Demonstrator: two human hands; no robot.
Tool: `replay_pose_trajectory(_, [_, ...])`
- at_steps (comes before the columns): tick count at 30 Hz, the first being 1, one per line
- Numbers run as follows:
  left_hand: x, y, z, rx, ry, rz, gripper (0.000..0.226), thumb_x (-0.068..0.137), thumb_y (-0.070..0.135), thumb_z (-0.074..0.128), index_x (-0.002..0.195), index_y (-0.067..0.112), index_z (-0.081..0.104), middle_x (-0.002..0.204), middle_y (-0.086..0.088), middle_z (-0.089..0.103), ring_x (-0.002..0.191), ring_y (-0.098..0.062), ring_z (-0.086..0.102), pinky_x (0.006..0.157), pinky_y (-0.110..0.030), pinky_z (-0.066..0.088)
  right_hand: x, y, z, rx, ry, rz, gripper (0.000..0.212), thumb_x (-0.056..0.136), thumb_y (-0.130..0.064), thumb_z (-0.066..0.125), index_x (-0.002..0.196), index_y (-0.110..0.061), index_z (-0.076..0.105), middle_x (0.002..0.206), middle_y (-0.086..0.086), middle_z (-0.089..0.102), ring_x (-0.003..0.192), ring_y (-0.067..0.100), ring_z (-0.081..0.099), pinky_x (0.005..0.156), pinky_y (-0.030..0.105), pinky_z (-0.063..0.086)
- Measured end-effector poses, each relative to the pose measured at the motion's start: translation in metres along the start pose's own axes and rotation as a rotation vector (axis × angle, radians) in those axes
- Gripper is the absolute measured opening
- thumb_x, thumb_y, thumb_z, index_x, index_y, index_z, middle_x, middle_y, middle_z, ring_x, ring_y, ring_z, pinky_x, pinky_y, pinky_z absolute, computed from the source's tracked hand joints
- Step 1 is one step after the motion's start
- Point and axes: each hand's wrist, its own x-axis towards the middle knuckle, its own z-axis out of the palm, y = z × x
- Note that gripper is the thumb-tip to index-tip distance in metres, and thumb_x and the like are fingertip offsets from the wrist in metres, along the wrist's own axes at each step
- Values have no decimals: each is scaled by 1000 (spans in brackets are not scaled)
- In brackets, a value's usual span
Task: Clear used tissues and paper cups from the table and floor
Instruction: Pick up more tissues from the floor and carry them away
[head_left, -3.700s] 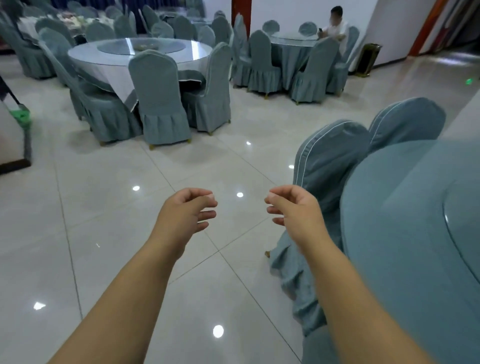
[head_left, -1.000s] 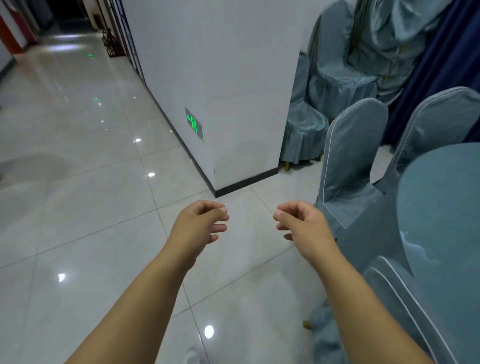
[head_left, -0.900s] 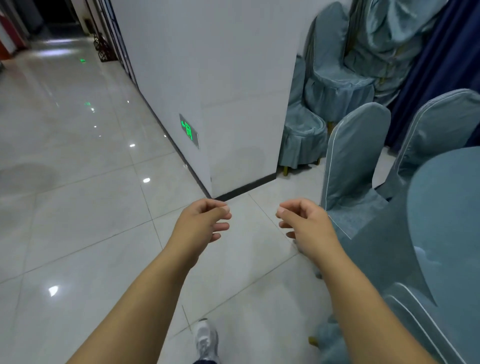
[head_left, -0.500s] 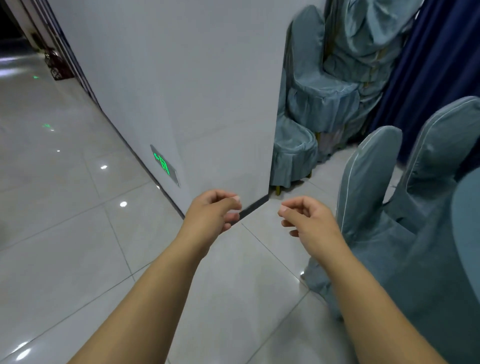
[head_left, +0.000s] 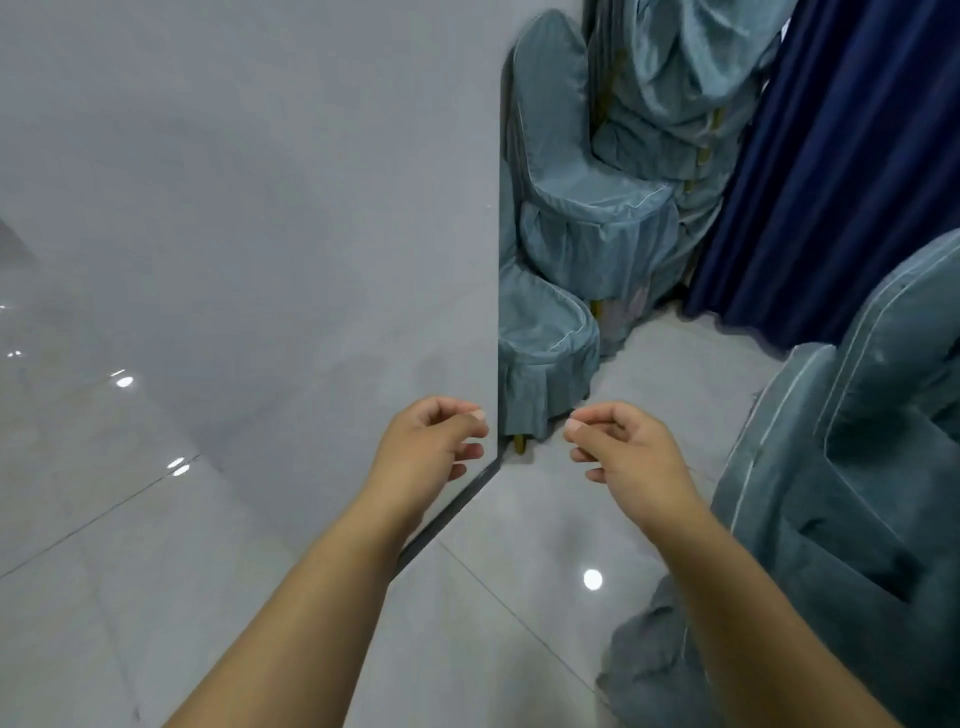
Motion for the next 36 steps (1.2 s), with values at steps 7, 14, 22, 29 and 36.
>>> replay_pose_trajectory(7, [145, 35, 49, -12, -56, -44, 6, 87, 15, 61, 82, 16, 62, 82, -2, 68, 76, -20, 64, 71, -30, 49, 146, -18, -14, -27, 25, 24, 5, 87, -17, 64, 91, -15, 64, 89, 6, 67, 77, 16, 64, 63, 24, 48])
replay_pose_trajectory(14, [305, 67, 121, 28, -221, -44, 9, 87, 14, 61, 79, 17, 62, 80, -2, 68, 70, -17, 61, 70, -32, 46, 287, -20, -45, -4, 204, 63, 3, 89, -17, 61, 88, -19, 62, 92, 8, 69, 79, 18, 64, 66, 26, 50])
replay_pose_trajectory(22, [450, 104, 232, 124, -464, -90, 12, 90, 10, 57, 80, 16, 58, 75, -1, 64, 66, -15, 57, 61, -24, 40, 407, -11, -104, 54, 433, 175, 2, 89, -20, 61, 91, -21, 61, 93, 5, 67, 82, 18, 64, 68, 27, 49])
replay_pose_trajectory(29, [529, 74, 349, 280, -652, -200, 6, 88, 15, 60, 83, 18, 60, 83, -2, 66, 74, -17, 62, 77, -32, 45, 477, 57, -178, 142, 598, 368, 7, 88, -16, 64, 89, -22, 60, 92, 2, 66, 81, 16, 64, 64, 23, 45])
replay_pose_trajectory(36, [612, 0, 462, 510, -704, -245, 5, 86, 16, 61, 84, 20, 62, 93, -3, 68, 78, -17, 64, 65, -26, 46, 569, 156, -246, 165, 626, 610, 12, 87, -15, 63, 81, -23, 56, 85, 1, 63, 80, 19, 61, 67, 27, 49])
